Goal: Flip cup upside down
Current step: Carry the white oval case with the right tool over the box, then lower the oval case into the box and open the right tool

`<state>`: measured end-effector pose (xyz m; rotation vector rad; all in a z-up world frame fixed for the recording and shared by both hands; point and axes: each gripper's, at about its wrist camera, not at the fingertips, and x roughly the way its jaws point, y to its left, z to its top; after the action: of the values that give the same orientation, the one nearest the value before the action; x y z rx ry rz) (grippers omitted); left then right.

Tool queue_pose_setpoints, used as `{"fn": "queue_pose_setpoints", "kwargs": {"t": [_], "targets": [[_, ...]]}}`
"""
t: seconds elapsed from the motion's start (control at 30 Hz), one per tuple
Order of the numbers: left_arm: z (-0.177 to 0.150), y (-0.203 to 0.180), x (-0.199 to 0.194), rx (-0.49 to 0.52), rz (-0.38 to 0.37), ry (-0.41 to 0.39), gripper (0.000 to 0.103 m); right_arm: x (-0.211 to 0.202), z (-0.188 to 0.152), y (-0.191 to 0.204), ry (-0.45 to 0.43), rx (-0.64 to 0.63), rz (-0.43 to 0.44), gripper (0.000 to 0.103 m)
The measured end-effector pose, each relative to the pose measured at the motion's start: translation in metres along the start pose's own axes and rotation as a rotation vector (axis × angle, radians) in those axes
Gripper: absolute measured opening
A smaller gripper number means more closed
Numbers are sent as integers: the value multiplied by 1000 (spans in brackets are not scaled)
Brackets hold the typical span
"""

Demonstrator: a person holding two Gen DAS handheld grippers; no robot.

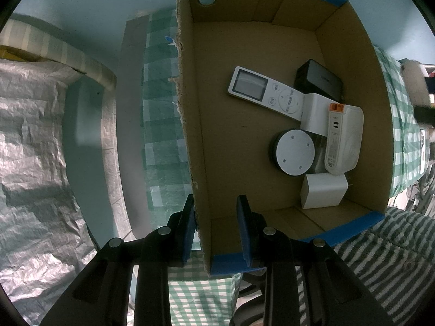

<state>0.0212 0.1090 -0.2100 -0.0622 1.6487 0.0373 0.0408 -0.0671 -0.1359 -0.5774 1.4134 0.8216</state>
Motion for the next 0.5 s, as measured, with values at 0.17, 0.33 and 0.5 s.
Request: {"fn": "queue_pose_setpoints", "kwargs": {"t": [0.17,0.33,0.5], "targets": [[0,1,0,-2,-2,-1,28,19,11,27,27,-59,6,36],[0,0,0,-4,-4,-2,28,46,17,41,68,-73,4,36],[0,0,0,-5,-4,-2,28,66,21,50,94,-72,7,36]]}}
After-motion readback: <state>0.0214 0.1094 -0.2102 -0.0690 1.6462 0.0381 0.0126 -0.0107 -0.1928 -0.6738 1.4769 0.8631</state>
